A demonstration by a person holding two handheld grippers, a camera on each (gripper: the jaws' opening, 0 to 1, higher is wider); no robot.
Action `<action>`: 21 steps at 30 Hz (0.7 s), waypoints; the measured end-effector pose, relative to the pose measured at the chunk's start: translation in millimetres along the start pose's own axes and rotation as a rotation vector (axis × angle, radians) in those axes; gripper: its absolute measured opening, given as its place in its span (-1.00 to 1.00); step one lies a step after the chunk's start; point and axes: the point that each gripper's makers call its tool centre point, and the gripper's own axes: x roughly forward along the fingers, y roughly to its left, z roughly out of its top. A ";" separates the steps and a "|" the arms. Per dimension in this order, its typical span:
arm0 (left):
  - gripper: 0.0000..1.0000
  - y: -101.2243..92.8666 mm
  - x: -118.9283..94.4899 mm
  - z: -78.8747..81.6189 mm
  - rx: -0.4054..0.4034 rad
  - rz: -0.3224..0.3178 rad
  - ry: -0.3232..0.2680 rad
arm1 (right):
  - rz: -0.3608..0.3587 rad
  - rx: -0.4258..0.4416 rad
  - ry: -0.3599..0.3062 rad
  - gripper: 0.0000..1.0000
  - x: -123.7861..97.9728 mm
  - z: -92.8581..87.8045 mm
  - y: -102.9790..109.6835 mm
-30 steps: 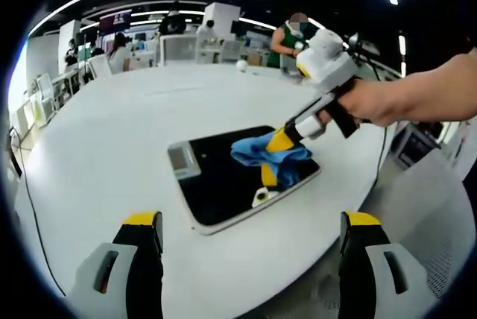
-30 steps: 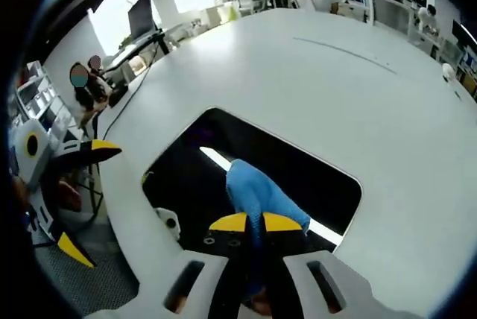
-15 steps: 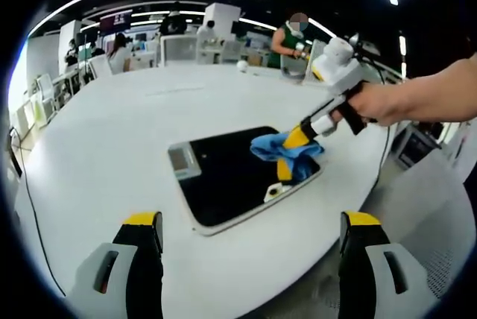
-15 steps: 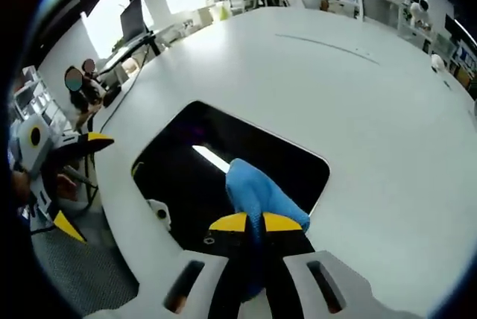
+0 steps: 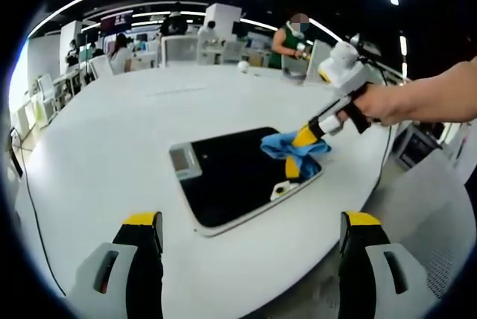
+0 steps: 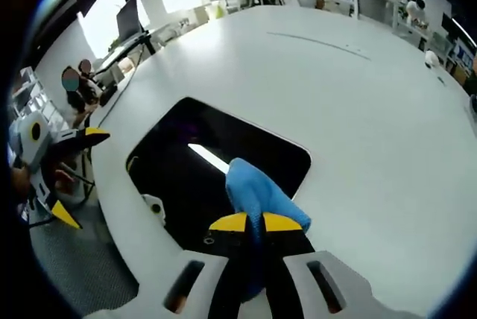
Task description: Wipe the mirror surface with the cleaning cloth until all visible marks leave the cleaned area.
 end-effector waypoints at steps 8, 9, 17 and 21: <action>0.99 0.8 -0.1 1.0 -0.005 0.001 -0.005 | -0.005 0.007 -0.005 -0.99 0.4 -0.4 -0.8; 0.99 0.7 -0.1 1.1 -0.005 0.001 -0.005 | -0.007 0.007 -0.006 -0.99 0.3 -0.4 -1.0; 0.99 1.7 -0.3 0.9 -0.006 0.003 -0.005 | -0.017 0.019 -0.006 -0.99 -2.4 -4.2 -5.1; 0.99 1.5 -0.1 1.0 -0.007 0.003 -0.004 | -0.023 0.021 -0.006 -0.99 -2.6 -4.3 -4.5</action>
